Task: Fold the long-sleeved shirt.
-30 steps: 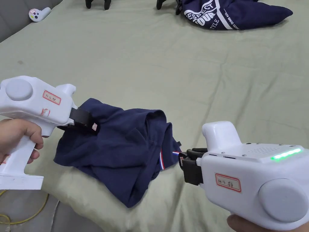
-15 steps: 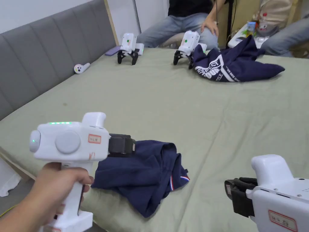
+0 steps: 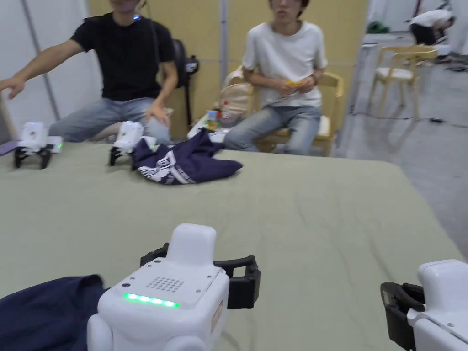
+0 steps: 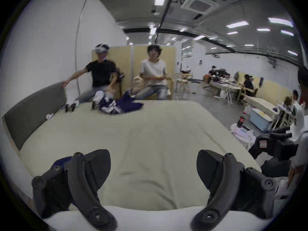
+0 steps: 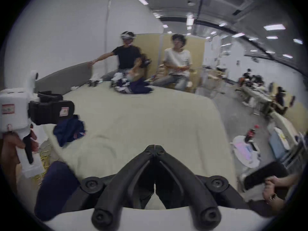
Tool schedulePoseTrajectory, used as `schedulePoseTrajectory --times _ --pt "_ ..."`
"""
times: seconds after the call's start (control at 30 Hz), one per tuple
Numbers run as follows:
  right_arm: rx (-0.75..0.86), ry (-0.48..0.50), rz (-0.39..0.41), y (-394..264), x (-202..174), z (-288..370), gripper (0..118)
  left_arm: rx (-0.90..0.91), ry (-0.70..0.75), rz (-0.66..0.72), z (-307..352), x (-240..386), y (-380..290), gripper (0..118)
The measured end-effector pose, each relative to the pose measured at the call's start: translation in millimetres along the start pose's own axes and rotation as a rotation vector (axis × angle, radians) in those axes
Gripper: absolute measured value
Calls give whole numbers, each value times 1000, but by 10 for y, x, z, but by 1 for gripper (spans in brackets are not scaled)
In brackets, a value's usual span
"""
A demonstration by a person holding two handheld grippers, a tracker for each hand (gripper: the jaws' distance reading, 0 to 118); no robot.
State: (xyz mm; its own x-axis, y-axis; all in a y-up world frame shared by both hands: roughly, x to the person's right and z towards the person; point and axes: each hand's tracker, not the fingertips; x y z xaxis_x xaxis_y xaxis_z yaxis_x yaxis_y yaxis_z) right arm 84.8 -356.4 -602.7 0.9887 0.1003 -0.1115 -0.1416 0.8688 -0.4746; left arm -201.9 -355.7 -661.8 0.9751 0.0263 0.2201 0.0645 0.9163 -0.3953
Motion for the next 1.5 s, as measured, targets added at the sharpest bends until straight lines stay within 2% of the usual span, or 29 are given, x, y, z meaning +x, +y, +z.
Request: schedulePoseTrajectory --times 0.13,0.23,0.27,0.3,0.33,0.37,0.4,0.43,0.5,0.6,0.7,0.83,0.93,1.0,1.1,1.17,1.2,1.3,1.37,1.5 --pt "39 -63 -79 35 329 199 0 27 -43 17 23 246 191 106" --pt "71 -87 -102 116 437 261 2 34 -36 -6 33 295 321 106" --pt "92 -93 -123 145 462 277 18 38 -31 -12 77 316 381 106" --pt "114 -76 -156 189 483 288 46 40 -30 -11 95 296 426 106" --pt "154 -21 -196 206 525 319 92 46 -27 -3 120 265 465 106" --pt "193 45 -239 209 567 326 117 52 -26 1 147 233 495 106" --pt "199 85 -283 227 597 308 115 54 -27 4 133 162 496 106" --pt "240 54 -333 207 652 484 117 53 -25 7 158 112 525 106" --pt "222 21 -378 221 663 536 118 60 9 -1 208 25 552 106" --pt "259 -72 -386 324 612 356 118 76 65 8 259 -124 564 106" --pt "285 -26 -373 430 593 433 118 72 82 26 290 -219 578 106" --pt "262 -51 -396 604 521 504 118 65 102 13 310 -228 579 106" --pt "275 -59 -374 624 482 527 118 68 93 12 336 -202 597 106" --pt "290 -28 -334 579 475 501 118 70 91 15 334 -191 611 106" --pt "299 -61 -296 591 401 497 118 69 91 3 293 -177 619 106" --pt "281 -73 -328 596 421 470 118 72 85 -2 288 -171 623 106" --pt "300 -48 -353 562 445 469 118 72 80 -2 291 -158 619 106" --pt "305 -87 -322 628 412 481 118 69 73 0 273 -156 628 106" --pt "300 -29 -370 646 468 491 118 68 75 -7 266 -150 632 106" --pt "272 5 -399 667 538 468 118 67 72 -7 262 -154 635 106"
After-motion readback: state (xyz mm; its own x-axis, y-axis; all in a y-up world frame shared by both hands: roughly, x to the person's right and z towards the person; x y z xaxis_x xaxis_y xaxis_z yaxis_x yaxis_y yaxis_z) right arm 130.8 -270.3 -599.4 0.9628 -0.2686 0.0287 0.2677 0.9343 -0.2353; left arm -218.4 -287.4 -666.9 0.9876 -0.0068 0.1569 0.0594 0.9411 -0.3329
